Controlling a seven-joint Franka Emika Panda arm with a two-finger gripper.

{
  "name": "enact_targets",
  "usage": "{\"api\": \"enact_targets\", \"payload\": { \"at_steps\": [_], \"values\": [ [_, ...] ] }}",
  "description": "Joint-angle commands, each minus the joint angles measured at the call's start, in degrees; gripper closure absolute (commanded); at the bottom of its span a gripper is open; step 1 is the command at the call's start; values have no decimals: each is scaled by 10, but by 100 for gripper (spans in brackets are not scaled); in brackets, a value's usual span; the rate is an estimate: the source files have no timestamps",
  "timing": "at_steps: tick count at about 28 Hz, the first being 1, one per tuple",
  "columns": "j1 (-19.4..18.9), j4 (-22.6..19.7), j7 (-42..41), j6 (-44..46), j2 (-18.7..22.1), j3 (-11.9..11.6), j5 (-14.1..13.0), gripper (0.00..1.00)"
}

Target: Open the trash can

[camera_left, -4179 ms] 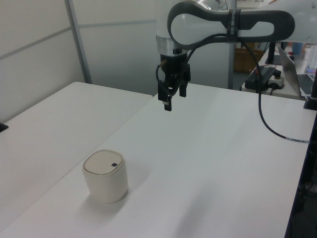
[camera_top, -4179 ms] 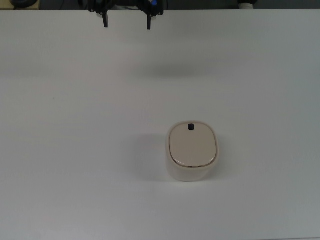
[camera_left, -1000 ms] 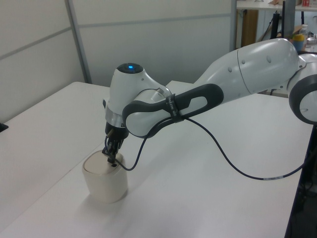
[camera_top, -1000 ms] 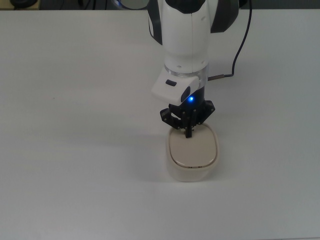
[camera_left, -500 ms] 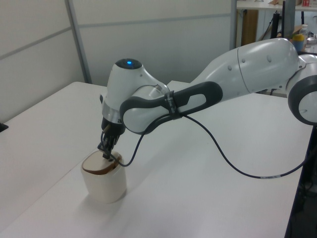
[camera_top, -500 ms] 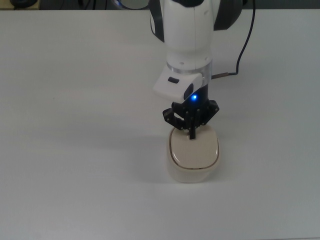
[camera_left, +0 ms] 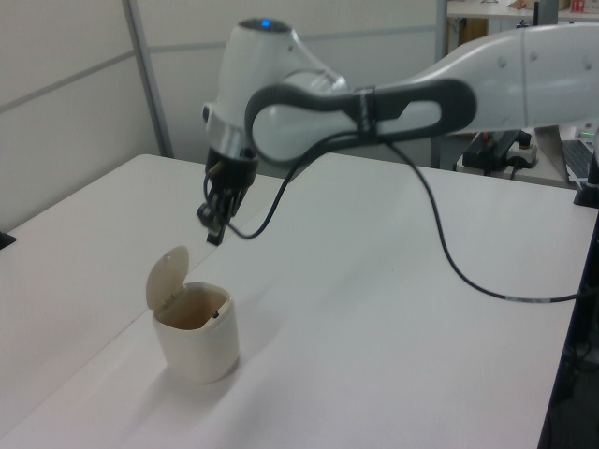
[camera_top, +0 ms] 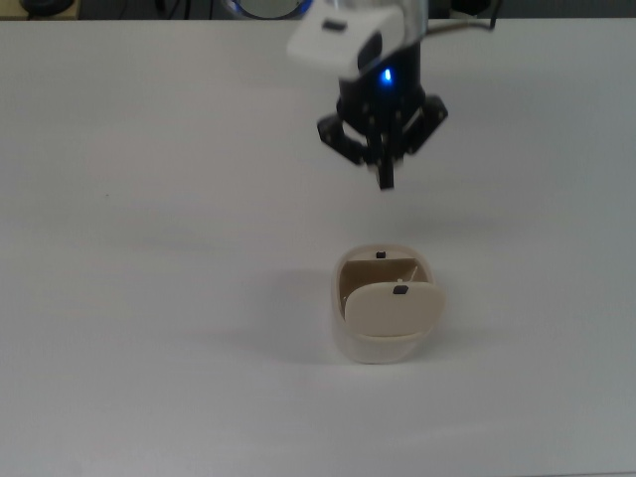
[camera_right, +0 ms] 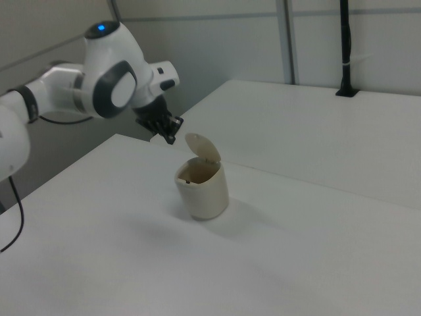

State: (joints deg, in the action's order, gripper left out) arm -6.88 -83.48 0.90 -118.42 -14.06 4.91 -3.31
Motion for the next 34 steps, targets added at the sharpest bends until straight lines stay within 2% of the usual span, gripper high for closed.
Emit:
{"api": "enact_targets", "payload": {
  "at_steps": [1, 4, 7, 13, 20, 25, 29, 31, 34],
  "values": [
    [12, -19, 2, 66, 59, -10, -11, 95],
    [20, -19, 1, 104, 76, -12, -7, 95],
    [21, -19, -3, 164, 97, -32, -4, 91],
    [21, -19, -17, 237, 117, -55, -3, 90],
    [26, -38, -28, 266, 135, -63, 1, 91],
    [25, -62, -28, 267, 147, -61, 34, 91],
    [25, -63, -28, 270, 148, -61, 51, 89],
    [25, -63, -34, 275, 148, -61, 72, 83],
    [25, -63, -45, 286, 145, -61, 96, 82]
  ]
}}
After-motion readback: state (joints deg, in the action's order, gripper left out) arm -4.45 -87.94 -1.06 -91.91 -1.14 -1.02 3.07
